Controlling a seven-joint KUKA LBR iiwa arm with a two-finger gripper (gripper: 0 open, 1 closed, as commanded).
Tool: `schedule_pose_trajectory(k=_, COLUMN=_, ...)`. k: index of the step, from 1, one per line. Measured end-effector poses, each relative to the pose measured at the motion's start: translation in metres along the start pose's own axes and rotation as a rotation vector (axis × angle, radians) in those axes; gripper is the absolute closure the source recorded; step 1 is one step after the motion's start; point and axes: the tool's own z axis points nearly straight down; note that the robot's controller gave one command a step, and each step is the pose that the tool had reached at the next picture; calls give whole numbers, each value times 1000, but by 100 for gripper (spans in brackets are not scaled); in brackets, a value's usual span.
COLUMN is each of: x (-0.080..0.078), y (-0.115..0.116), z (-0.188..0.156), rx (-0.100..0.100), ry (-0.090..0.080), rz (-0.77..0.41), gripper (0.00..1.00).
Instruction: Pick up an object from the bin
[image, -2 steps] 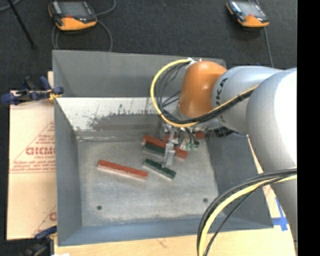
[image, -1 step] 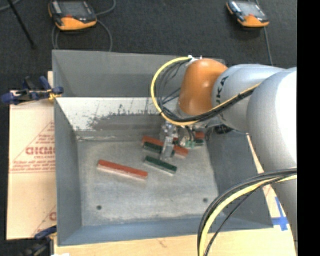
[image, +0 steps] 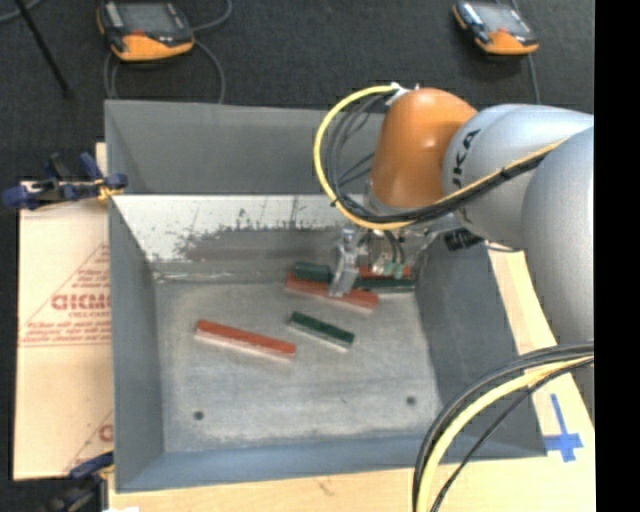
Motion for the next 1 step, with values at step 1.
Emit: schedule_pose_trajectory(k=1, x=-3, y=-1, z=-46, rx=1, ry=-1, rz=-1, gripper=100)
